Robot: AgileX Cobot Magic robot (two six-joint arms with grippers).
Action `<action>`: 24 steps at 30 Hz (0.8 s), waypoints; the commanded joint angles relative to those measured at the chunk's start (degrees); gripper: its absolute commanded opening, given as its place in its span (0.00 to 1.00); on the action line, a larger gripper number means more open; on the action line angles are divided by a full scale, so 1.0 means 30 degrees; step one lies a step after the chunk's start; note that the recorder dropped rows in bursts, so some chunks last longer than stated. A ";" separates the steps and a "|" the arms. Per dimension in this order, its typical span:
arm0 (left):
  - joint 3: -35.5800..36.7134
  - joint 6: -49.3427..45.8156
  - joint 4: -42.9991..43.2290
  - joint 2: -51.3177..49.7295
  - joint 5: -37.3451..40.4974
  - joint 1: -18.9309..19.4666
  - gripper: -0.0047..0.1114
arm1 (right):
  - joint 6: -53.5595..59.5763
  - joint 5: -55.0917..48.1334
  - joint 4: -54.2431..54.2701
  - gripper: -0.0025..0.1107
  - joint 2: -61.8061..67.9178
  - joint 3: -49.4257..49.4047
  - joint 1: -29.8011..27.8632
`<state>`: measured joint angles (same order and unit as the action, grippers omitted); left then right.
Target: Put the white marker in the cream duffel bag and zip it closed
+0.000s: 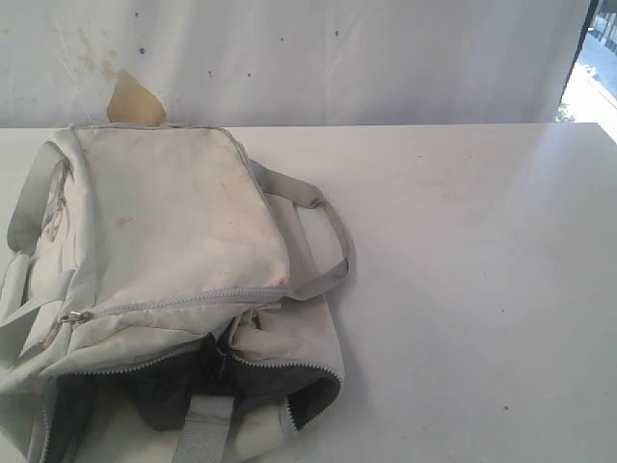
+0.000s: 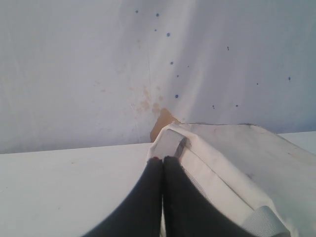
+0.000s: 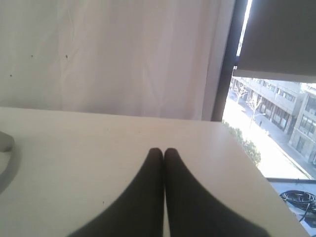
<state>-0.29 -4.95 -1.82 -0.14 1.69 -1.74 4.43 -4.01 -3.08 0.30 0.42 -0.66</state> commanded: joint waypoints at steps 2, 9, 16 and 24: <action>0.0097 0.0080 -0.0144 0.0048 -0.0015 -0.0050 0.04 | -0.0314 -0.0854 -0.0046 0.02 -0.0100 -0.0140 0.0018; 0.0097 0.0012 -0.0144 0.0048 -0.0015 -0.0050 0.04 | -0.1213 -0.0769 -0.0046 0.02 -0.0100 -0.0140 0.0018; 0.0097 0.0012 -0.0144 0.0048 -0.0015 -0.0050 0.04 | -0.1138 -0.0769 -0.0046 0.02 -0.0100 -0.0140 0.0018; 0.0097 0.0012 -0.0144 0.0048 -0.0015 -0.0050 0.04 | -0.1138 -0.0769 -0.0046 0.02 -0.0100 -0.0140 0.0018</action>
<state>-0.29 -4.95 -1.82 -0.14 1.69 -1.74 1.18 -6.05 -3.08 0.30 0.32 -0.66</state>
